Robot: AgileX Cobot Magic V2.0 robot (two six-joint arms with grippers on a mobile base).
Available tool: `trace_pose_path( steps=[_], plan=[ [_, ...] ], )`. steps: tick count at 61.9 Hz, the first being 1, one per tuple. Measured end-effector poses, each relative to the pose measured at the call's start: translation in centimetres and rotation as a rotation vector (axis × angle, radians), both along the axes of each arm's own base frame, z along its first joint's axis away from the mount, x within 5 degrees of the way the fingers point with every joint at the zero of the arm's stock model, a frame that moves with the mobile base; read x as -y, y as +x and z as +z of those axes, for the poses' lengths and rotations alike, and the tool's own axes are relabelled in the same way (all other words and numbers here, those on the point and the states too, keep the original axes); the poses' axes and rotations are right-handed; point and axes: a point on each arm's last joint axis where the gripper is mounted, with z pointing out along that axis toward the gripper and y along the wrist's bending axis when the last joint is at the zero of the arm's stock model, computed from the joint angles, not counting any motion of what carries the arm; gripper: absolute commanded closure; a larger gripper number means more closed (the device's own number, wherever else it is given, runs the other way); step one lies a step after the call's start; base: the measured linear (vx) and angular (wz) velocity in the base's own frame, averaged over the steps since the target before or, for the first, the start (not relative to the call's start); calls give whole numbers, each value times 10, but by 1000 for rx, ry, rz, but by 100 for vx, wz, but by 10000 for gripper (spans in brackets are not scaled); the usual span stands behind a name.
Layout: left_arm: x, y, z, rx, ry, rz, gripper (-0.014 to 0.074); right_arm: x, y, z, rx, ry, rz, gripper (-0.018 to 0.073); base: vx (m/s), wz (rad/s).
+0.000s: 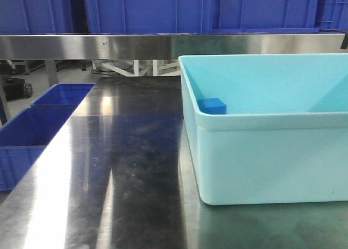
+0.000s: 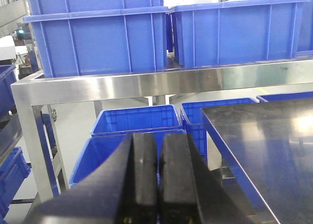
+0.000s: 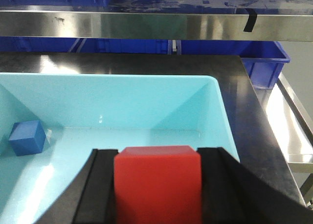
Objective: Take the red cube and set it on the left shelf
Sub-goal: 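Lift the red cube out of the tub with the right gripper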
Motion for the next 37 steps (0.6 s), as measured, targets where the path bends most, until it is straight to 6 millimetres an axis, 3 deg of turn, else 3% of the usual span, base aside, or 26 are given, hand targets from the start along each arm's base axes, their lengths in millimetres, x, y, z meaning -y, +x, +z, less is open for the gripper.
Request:
trace_pose_path(
  steps=[37],
  plan=[
    [0,0,0,0,0,0,491,0,0,0,0,0,0,502,1,4]
  ],
)
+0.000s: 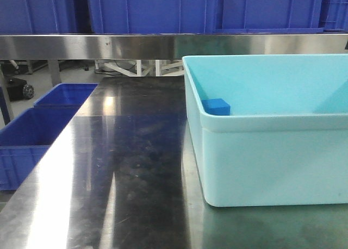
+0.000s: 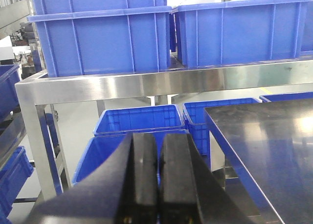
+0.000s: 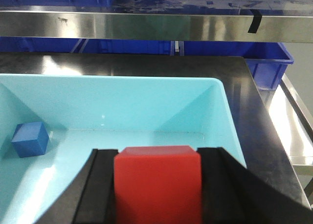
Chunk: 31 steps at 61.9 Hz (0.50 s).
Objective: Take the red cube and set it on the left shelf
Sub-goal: 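Lift the red cube out of the tub with the right gripper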
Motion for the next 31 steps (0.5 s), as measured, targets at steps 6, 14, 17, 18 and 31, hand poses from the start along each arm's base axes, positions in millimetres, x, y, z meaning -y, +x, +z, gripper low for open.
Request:
trace_pose_path(
  steps=[6,14,17,18,31],
  plan=[
    [0,0,0,0,0,0,491,0,0,0,0,0,0,502,0,0],
    [0,0,0,0,0,0,491,0,0,0,0,0,0,502,0,0],
    [0,0,0,0,0,0,491,0,0,0,0,0,0,502,0,0],
    [0,0,0,0,0,0,491,0,0,0,0,0,0,502,0,0],
    [0,0,0,0,0,0,491,0,0,0,0,0,0,502,0,0]
  ],
)
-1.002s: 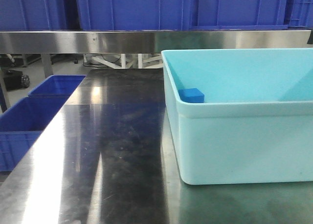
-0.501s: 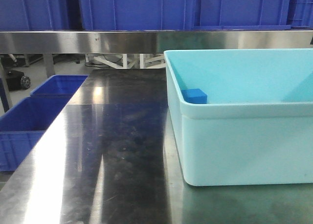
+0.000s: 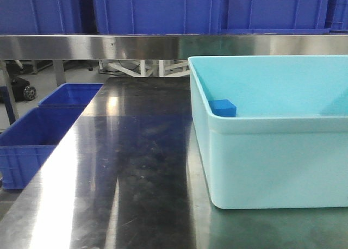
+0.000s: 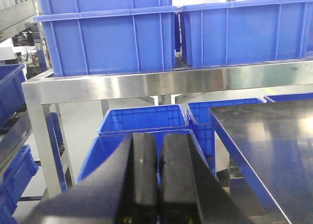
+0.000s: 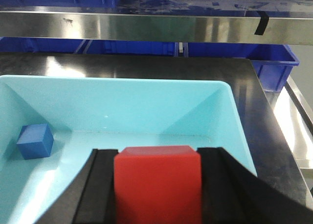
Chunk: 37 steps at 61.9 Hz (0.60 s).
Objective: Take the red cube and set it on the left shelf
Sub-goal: 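Lift the red cube out of the tub with the right gripper, then turn the base away from the table holding the red cube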
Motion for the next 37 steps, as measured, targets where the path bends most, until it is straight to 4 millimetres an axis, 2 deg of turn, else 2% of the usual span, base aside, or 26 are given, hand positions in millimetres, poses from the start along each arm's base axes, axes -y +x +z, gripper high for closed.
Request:
trace_pose_path(
  steps=[37],
  plan=[
    [0,0,0,0,0,0,491,0,0,0,0,0,0,502,-4,-1]
  ],
)
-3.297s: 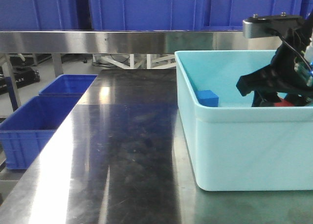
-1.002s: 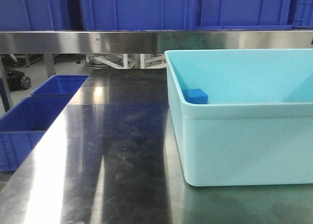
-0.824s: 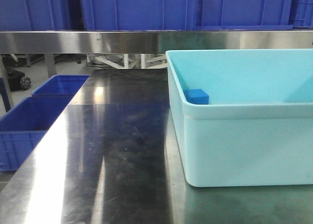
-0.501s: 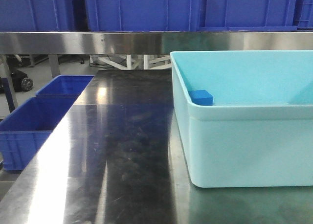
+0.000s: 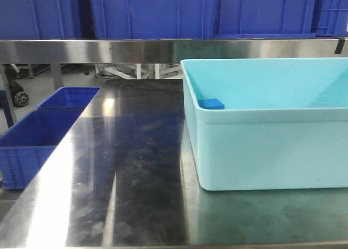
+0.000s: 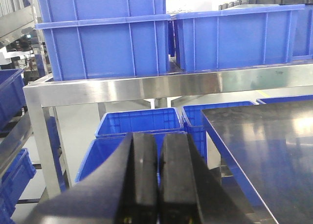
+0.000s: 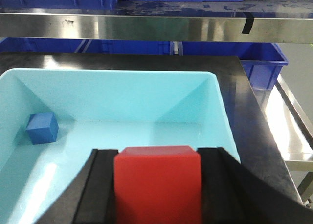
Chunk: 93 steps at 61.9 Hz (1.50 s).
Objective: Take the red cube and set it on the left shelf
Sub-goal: 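Turn the base away from the table holding the red cube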
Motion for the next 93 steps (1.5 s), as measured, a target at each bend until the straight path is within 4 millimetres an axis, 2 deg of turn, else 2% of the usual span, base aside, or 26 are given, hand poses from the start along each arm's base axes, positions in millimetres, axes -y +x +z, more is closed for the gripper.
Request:
trace_pose_path(
  steps=[93],
  plan=[
    [0,0,0,0,0,0,491,0,0,-1,-2,0,0,502,-14,28]
  ],
)
